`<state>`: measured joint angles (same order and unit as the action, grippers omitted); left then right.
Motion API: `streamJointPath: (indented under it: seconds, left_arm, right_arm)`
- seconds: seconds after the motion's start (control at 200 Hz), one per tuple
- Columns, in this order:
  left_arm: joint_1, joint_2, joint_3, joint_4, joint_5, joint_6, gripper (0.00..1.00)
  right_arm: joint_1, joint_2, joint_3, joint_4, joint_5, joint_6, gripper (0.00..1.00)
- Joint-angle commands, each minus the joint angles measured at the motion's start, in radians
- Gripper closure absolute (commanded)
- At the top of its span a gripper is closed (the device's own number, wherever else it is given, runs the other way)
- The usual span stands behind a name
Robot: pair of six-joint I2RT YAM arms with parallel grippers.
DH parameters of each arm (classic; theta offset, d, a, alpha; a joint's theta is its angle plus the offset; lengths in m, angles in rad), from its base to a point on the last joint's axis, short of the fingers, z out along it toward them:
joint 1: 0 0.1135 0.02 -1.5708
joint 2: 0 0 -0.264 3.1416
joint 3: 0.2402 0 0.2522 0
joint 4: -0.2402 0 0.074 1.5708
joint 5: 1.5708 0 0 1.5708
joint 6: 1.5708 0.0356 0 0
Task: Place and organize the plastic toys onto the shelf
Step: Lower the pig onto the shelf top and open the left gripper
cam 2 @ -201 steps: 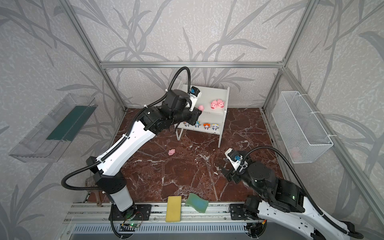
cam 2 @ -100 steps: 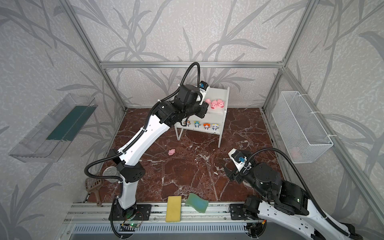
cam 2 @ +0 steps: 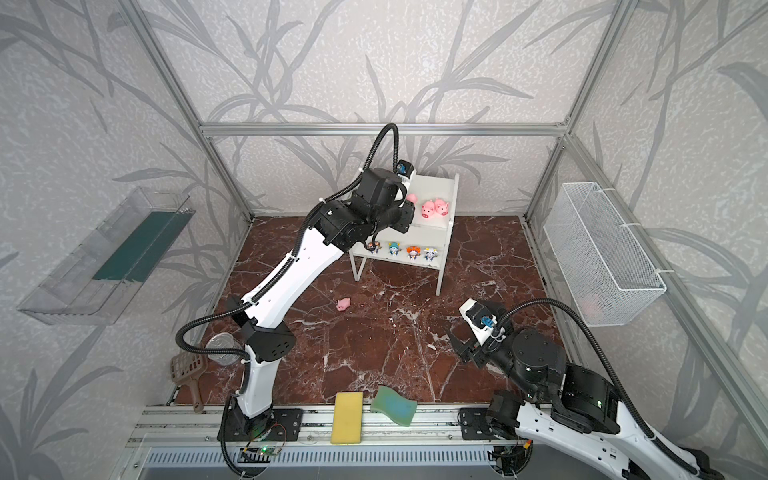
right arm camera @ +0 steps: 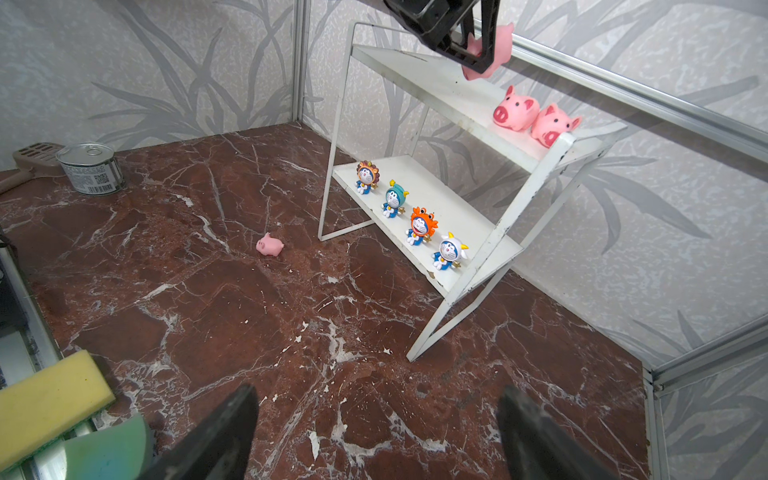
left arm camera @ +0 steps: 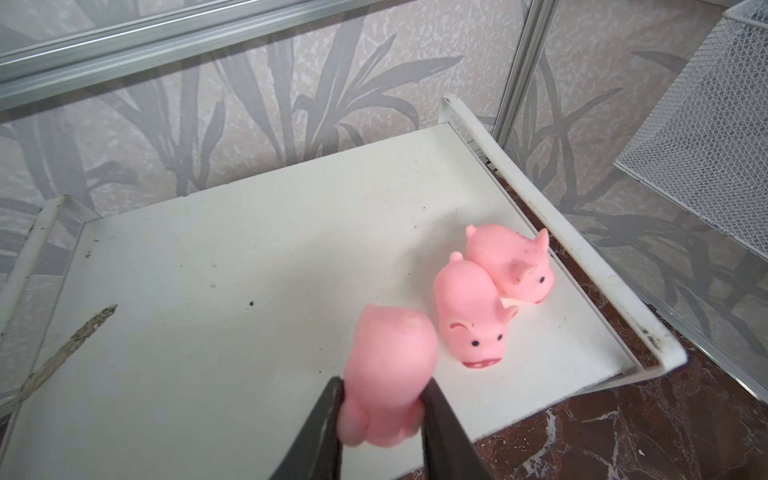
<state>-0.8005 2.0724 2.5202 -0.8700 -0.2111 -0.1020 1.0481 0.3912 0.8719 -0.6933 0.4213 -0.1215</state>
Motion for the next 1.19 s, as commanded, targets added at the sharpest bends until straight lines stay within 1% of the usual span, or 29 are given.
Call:
streamJointPath:
  seconds: [0.0,0.465,0.84,1.08,1.19]
  left_arm:
    - [0.01,0.008,0.031,-0.035,-0.028,-0.019,0.67]
    - [0.021,0.025,0.038,-0.041,-0.01,-0.039,0.61]
    - [0.029,0.026,0.039,-0.04,0.006,-0.049,0.59]
    - [0.03,-0.01,0.036,-0.015,0.064,-0.046,0.51]
    - [0.029,-0.03,0.033,-0.016,0.053,-0.033,0.47]
  right_arm:
    - [0.005,-0.006,-0.006,0.028,0.004,-0.004,0.1]
    - [0.005,-0.019,-0.011,0.02,0.005,0.003,0.1]
    - [0.004,-0.019,-0.014,0.02,0.006,0.001,0.1]
    - [0.006,-0.017,-0.017,0.02,0.006,0.0,0.1]
    - [0.005,-0.016,-0.018,0.022,0.005,-0.002,0.1]
